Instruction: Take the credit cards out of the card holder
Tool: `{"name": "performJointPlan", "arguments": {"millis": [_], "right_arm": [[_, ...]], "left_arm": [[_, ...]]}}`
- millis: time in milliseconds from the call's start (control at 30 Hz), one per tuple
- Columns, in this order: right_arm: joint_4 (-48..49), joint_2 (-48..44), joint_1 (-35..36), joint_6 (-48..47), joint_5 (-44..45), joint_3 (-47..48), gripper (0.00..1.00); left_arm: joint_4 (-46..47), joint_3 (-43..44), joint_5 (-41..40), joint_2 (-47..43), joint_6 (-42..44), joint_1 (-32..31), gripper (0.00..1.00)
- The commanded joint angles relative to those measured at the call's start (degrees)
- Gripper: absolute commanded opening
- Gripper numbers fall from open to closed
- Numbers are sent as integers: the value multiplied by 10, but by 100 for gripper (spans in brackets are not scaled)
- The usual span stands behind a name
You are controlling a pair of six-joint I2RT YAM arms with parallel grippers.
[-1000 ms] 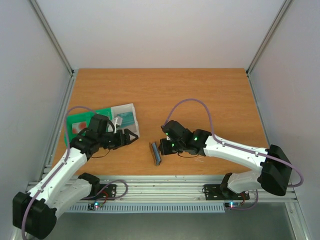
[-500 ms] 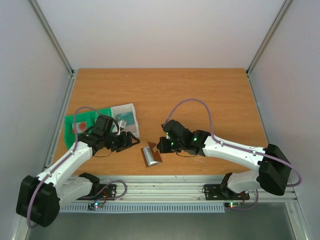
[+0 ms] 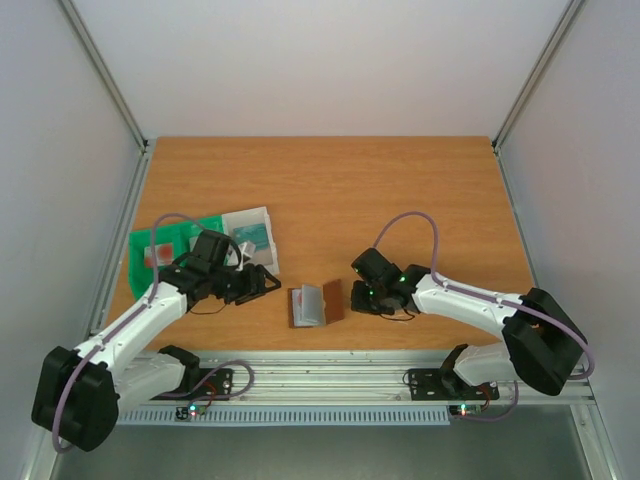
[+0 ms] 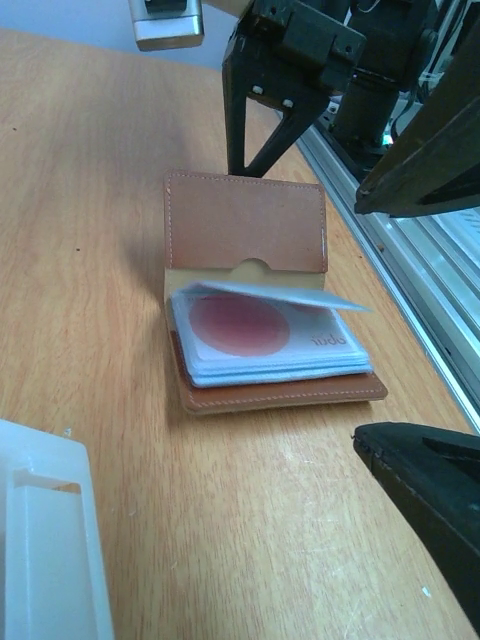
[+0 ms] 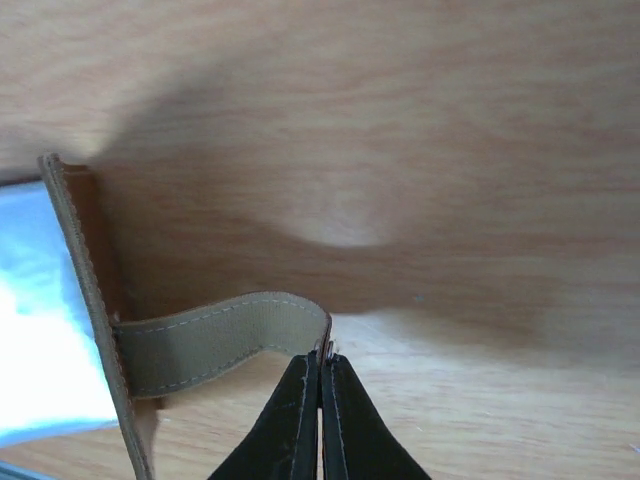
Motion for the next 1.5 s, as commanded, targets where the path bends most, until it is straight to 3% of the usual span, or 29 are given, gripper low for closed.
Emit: {"name": "performJointPlan", "arguments": {"millis": [0, 300, 533, 833, 1133, 1467], "right_arm": [[9, 9, -5, 25, 2, -17, 1], [44, 18, -13, 45, 3, -52, 1], [49, 23, -13, 29, 17, -53, 1], [59, 34, -14, 20, 18, -46, 1], [46, 30, -18, 9, 22, -28, 1], [40, 22, -18, 8, 19, -30, 1]], "left_arm": [[26, 8, -26, 14, -16, -23, 57], [70, 17, -61, 71, -65, -83, 51], [95, 31, -76, 117, -51, -98, 39], [243, 26, 0, 180, -92, -107, 47], [220, 79, 1, 248, -80, -118, 51], [216, 82, 3, 281, -74, -126, 54]]}}
